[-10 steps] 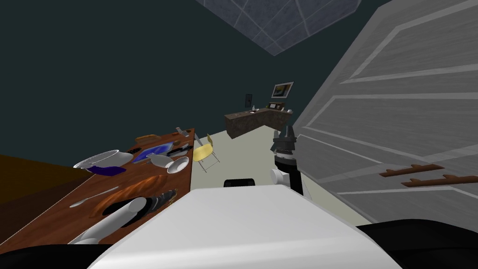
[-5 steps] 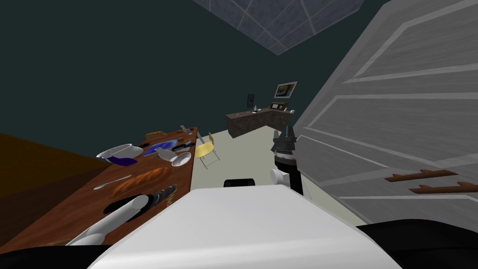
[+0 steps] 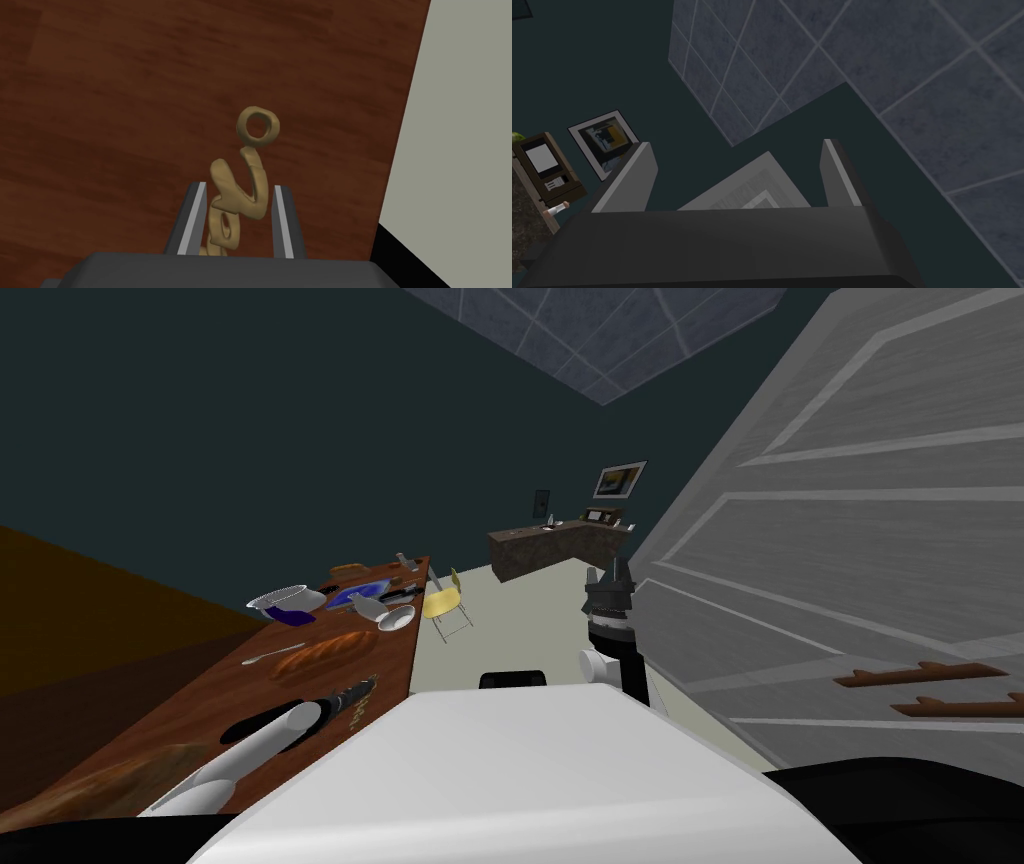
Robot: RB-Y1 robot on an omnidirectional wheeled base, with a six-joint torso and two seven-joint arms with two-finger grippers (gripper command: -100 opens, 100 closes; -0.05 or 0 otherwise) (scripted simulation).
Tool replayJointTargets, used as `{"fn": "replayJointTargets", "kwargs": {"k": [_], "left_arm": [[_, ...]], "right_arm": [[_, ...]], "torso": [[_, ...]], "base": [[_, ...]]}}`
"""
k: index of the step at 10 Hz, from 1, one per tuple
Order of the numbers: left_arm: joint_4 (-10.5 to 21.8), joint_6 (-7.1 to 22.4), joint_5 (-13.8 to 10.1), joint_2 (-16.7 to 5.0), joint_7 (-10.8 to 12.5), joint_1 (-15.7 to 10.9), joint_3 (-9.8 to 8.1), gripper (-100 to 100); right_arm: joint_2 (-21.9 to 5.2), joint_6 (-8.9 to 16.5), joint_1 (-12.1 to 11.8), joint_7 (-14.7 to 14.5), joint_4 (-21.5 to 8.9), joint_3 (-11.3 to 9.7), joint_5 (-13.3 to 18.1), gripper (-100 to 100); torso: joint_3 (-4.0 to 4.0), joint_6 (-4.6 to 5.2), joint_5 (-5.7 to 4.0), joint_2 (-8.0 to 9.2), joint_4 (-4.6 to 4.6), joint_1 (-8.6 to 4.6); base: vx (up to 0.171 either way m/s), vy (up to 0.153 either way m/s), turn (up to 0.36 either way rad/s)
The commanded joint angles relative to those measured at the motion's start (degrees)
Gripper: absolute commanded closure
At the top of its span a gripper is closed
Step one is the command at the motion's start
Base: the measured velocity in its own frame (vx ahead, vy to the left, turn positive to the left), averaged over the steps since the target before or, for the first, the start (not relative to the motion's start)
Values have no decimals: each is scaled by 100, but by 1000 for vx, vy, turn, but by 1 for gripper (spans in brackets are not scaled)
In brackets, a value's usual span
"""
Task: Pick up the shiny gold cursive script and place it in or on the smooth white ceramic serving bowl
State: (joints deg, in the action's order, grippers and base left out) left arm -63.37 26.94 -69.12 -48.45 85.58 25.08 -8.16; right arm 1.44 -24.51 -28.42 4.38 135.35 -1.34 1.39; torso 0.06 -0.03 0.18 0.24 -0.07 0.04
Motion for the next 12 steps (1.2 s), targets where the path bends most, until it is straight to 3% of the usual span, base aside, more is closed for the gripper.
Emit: {"fn": "replayJointTargets", "kwargs": {"k": [1, 6, 12], "left_arm": [[-11, -194, 141, 66, -67, -34, -65, 100], [72, -705, 388, 282, -402, -247, -236, 100], [145, -1280, 607, 598, -755, -624, -357, 100]], "right_arm": [[0, 0, 0, 0, 0, 0, 0, 0], [-1, 0, 0, 0, 0, 0, 0, 0], [-2, 0, -1, 0, 0, 1, 0, 0]], "torso": [[0, 0, 0, 0, 0, 0], [-9, 8, 5, -18, -1, 25], [-29, 13, 11, -54, -8, 57]], "base": [[-76, -45, 71], [-50, -13, 28], [18, 77, -58]]}}
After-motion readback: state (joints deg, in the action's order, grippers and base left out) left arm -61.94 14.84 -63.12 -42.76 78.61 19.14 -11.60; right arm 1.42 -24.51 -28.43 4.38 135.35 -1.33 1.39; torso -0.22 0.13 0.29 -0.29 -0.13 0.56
